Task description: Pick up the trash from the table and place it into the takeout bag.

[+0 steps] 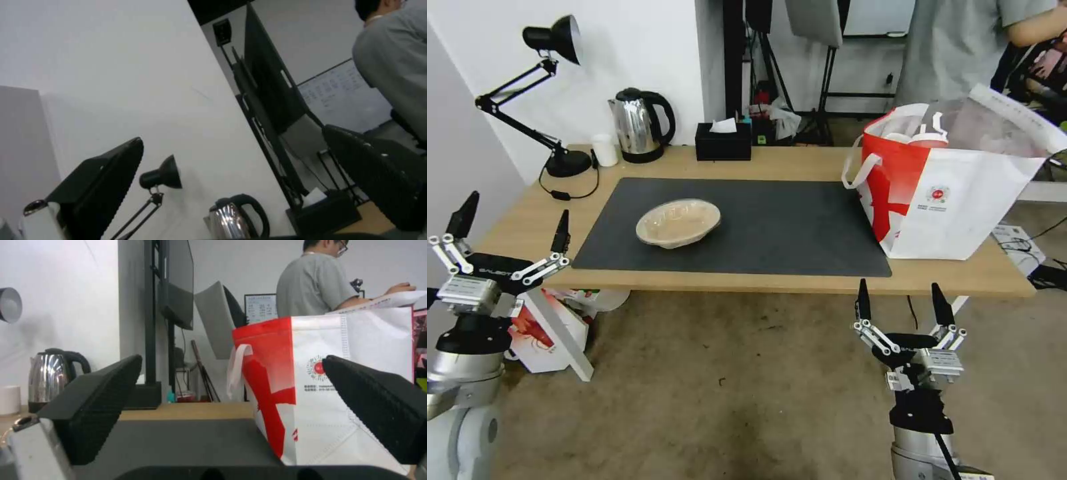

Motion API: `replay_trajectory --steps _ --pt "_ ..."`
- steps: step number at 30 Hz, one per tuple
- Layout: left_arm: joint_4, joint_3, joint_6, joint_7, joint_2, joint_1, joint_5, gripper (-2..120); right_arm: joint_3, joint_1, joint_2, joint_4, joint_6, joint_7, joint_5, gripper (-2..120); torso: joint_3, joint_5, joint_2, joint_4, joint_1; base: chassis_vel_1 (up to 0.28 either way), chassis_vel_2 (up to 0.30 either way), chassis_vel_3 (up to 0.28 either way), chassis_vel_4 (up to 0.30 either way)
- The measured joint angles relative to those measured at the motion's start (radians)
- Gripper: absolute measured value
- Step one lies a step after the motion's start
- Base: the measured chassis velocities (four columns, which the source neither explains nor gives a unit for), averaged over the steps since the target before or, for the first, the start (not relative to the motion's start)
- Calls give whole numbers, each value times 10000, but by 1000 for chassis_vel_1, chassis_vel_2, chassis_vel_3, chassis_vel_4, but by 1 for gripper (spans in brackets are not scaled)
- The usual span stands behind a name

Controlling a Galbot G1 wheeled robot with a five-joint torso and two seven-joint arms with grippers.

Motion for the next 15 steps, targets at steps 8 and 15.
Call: replay_trajectory --steps 8,15 --pt "501 32 156 101 982 -242 -364 100 0 0 -1 1 0 0 -1 100 0 -2 -1 0 0 0 0 0 0" --pt "986 159 406 163 1867 -646 -566 100 0 0 0 0 0 0 0 100 0 0 0 0 1 0 0 0 0"
